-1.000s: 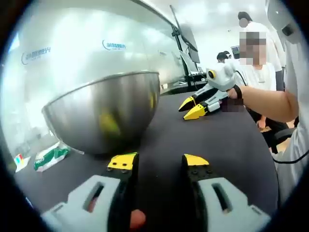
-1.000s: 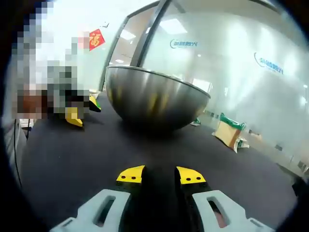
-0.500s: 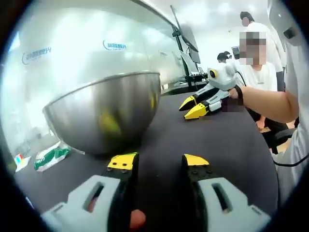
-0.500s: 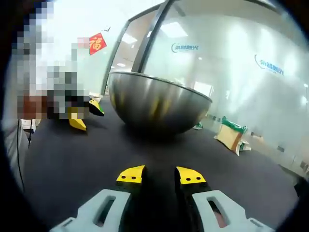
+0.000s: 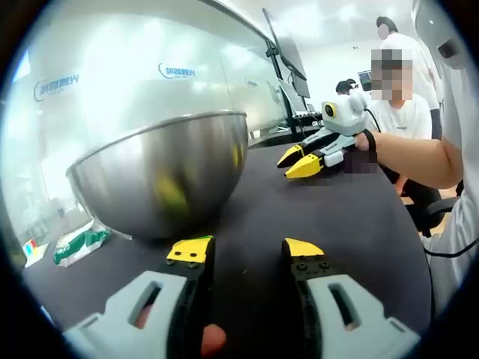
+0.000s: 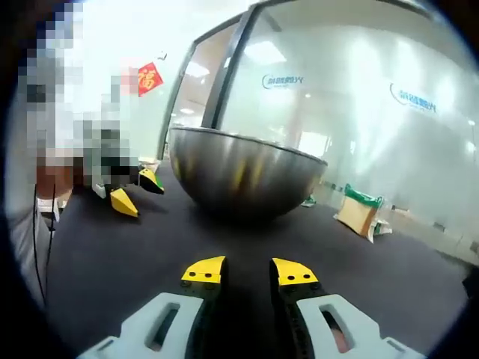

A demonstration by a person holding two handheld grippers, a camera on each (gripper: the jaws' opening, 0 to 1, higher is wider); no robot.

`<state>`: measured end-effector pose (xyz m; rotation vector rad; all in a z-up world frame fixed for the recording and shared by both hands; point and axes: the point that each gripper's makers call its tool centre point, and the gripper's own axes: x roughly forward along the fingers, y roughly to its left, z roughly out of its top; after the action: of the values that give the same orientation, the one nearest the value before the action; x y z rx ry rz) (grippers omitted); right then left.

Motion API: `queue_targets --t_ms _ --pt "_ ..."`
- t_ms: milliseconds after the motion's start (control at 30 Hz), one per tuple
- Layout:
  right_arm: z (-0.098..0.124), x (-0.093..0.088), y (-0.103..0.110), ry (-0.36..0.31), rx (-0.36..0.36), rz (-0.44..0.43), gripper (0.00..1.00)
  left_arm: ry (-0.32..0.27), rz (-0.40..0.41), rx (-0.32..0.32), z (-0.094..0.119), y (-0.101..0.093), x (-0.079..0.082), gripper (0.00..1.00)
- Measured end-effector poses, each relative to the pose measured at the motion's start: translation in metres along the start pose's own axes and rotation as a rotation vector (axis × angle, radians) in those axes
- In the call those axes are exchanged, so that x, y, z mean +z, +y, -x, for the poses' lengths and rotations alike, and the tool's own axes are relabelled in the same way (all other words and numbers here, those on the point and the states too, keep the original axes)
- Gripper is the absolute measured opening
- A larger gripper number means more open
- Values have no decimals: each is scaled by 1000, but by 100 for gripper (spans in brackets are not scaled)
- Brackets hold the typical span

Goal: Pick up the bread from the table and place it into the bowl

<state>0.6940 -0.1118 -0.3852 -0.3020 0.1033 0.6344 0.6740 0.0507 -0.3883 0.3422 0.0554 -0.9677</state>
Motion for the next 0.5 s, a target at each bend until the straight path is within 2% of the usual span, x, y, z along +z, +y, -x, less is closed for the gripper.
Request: queue_targets --t_ms 100,200,267,333,400,433,500 --pt "0 -2 -5 9 -15 -6 18 -7 -5 11 0 2 2 30" --pt "3 3 -11 -21 -34 -32 18 -5 -3 12 0 2 1 30" --pt "5 8 -22 -63 -48 -109 19 -1 -4 12 0 3 0 29" --pt "9 23 -27 -144 -48 -192 21 -1 -4 13 0 3 0 29" --pt "12 35 -49 -214 -72 -277 21 -4 -3 16 1 4 1 29" --pt "12 40 -62 -228 -100 -274 21 -4 -3 17 1 4 1 29" --pt "9 45 -86 -206 -158 -213 24 -5 -2 22 1 5 1 29"
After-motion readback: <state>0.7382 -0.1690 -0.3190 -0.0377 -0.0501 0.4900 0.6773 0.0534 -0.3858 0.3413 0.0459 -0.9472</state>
